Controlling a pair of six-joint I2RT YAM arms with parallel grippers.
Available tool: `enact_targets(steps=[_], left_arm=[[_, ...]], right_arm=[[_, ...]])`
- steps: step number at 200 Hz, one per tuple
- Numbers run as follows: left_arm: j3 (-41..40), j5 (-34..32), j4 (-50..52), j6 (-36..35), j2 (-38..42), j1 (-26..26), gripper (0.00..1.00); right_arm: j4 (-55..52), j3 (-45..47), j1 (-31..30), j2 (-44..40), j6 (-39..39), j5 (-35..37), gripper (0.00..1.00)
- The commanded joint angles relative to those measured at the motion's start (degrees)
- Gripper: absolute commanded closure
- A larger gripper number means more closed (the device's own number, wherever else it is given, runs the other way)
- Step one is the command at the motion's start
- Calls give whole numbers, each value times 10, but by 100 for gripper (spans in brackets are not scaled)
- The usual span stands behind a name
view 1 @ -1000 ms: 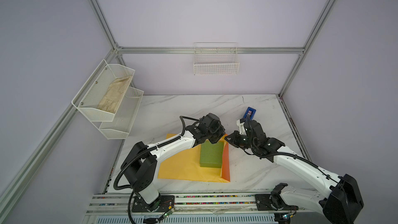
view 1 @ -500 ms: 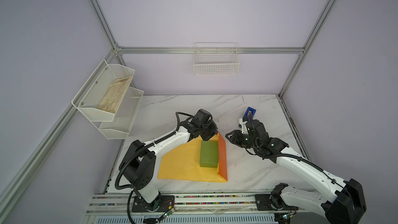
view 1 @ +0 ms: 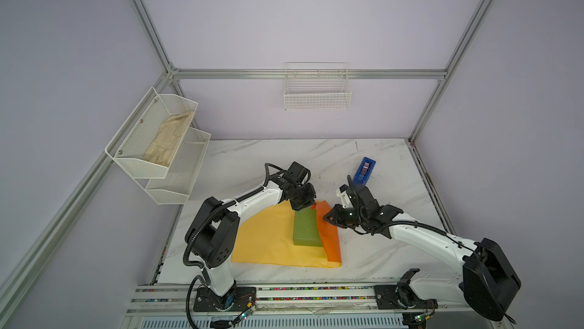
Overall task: Wrap a gift box in wrapping paper
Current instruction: First fold the wrapping paper around the gift box.
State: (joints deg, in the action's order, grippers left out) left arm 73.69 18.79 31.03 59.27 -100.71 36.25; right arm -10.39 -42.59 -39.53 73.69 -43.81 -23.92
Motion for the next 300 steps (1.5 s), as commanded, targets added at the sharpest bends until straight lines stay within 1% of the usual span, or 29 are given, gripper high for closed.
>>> enact_targets(steps=[1,16,34,43,83,103,113,129,157,188,223,280,300], left_arm=[[54,-11,25,-38,9,-7,95],[57,-17,35,-45,9,-10,95],[61,-31,49,-58,14,-12,89],[67,-39,61,-66,17,-14,82],[69,-100,126,-124,69,-28,44],[63,-110,163,-166,98,-30,31],[55,-99,177,-187,109,-29,24],[34,-72,192,-212,124,-27,19],[-13,-38,195,-229,143,-13,15],[-36,-4,174,-240,133,9,13],[-44,-40,192,-238,104,17,14],[-64,-43,190,-247,58,24,15],[-70,-36,185,-246,50,24,16]], right_arm=[[47,0,-16,12,-11,-28,83],[58,-4,-29,32,-12,-31,83],[64,-9,-38,47,-19,-22,83],[64,-12,-39,54,-20,-19,83],[39,-22,-39,70,-11,4,84],[40,-24,-39,71,-11,4,84],[40,-25,-39,73,-11,4,84],[40,-28,-39,77,-11,3,84],[36,-35,-39,79,-9,3,84],[35,-36,-39,78,-12,3,84],[31,-41,-39,78,-12,3,84],[30,-37,-39,72,-16,4,84],[29,-39,-39,71,-16,2,84]])
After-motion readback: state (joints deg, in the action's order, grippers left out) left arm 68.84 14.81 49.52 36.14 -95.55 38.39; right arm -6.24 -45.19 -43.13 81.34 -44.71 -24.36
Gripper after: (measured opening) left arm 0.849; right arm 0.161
